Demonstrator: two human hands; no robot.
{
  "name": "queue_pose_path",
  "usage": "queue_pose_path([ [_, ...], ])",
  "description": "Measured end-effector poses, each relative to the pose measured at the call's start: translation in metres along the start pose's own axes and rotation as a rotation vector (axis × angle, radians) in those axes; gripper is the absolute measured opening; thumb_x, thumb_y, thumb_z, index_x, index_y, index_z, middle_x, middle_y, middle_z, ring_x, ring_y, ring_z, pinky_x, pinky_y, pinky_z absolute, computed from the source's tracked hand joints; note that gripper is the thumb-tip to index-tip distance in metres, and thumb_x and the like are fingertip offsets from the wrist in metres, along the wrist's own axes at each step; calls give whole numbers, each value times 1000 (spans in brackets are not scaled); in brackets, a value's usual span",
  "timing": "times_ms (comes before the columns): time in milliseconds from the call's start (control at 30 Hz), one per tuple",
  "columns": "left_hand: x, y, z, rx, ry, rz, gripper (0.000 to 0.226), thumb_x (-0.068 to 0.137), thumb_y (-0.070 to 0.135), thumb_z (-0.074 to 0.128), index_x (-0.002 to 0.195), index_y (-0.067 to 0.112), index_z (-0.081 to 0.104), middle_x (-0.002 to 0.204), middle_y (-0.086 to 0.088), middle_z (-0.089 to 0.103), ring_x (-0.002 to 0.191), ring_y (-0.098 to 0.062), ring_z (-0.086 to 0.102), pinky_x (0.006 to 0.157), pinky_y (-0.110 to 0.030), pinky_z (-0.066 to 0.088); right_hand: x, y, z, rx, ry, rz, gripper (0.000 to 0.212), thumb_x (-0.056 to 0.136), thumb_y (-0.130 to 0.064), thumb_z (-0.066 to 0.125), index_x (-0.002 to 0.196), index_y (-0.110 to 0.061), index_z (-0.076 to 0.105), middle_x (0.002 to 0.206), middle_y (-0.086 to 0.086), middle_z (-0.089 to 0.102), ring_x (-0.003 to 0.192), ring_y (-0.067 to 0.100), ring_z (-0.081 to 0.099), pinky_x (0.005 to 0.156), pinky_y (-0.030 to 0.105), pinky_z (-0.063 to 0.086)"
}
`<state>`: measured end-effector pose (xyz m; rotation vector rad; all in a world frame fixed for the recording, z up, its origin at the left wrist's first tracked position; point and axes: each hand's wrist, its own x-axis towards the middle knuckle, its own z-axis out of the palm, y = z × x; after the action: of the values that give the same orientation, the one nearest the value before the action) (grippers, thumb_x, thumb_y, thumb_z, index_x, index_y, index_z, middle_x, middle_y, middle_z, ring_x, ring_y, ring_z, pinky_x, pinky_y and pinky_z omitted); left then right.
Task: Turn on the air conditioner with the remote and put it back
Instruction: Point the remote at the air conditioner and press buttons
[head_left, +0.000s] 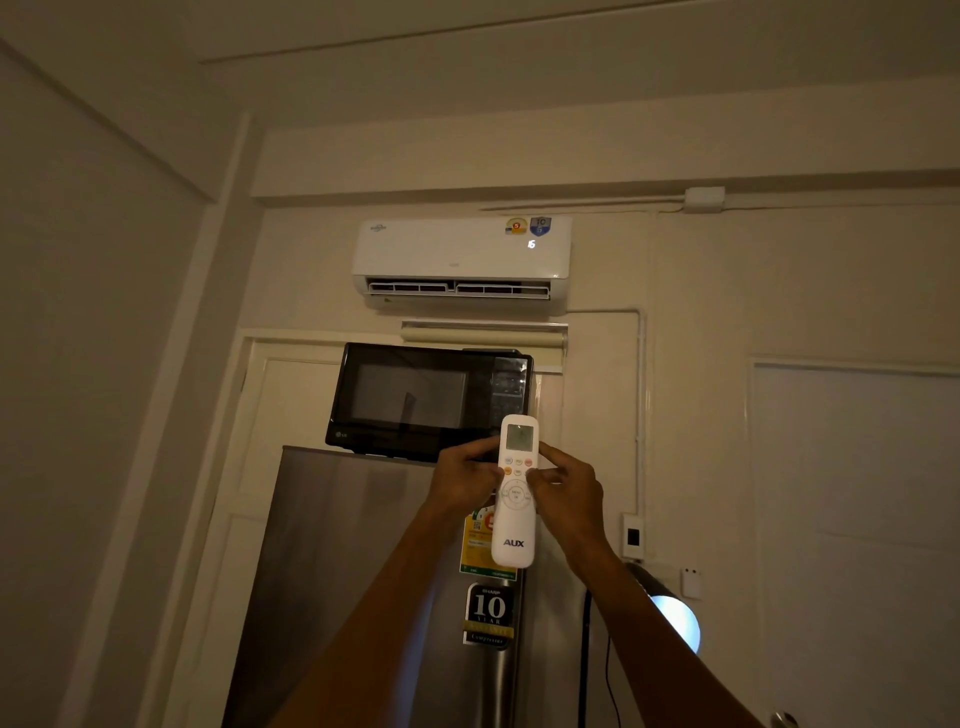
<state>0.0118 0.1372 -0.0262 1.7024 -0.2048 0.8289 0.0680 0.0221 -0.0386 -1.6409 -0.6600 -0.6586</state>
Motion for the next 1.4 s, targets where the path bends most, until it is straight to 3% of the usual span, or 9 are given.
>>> queue_pose_path([
  [367,-4,7,-1,-37,-5,4,46,84,-1,62,128,10,56,126,-16,63,110,-31,64,79,-34,56,-2,-7,-4,-6,12,-21,44,87,-13,62,130,-17,53,114,15,70,95,27,69,59,14,47],
  [500,-7,8,-1,-40,-7,10,46,84,1,62,128,11,56,125,-15,64,105,-27,65,68,-23,55,-5,-9,-6,-3,19,-22,45,87,-13,62,131,-16,52,115,15,69,96,28,69,63,20,51],
  [600,-9,10,-1,-39,-8,11,46,84,0,62,129,11,55,126,-15,63,107,-28,65,68,-23,54,-5,-10,-6,1,26,-18,45,87,-14,63,131,-17,53,114,16,70,96,29,69,70,31,55],
  [733,-10,11,0,-42,-14,12,46,85,1,62,129,11,55,126,-15,63,107,-28,65,67,-22,55,-5,-11,-7,-4,34,-17,44,86,-14,63,130,-17,54,114,16,70,96,28,69,68,25,51],
  [900,-12,12,-1,-65,-21,4,47,85,-1,61,129,11,54,126,-16,63,102,-25,65,61,-20,55,-7,-12,-9,-5,32,-22,44,86,-17,64,129,-16,55,116,16,69,99,29,68,78,35,55],
  [1000,-11,14,1,-67,-30,-8,47,84,-3,61,129,11,54,125,-17,63,102,-25,65,62,-21,54,-7,-12,-10,-2,40,-25,44,86,-15,63,129,-16,55,116,16,69,99,29,68,76,32,54],
  [1400,-12,14,6,-75,-47,-2,45,84,-4,60,127,9,56,122,-17,64,89,-17,63,48,-13,54,-5,-6,-13,-1,41,-4,44,86,-15,64,129,-16,54,117,16,68,99,30,68,80,40,57],
])
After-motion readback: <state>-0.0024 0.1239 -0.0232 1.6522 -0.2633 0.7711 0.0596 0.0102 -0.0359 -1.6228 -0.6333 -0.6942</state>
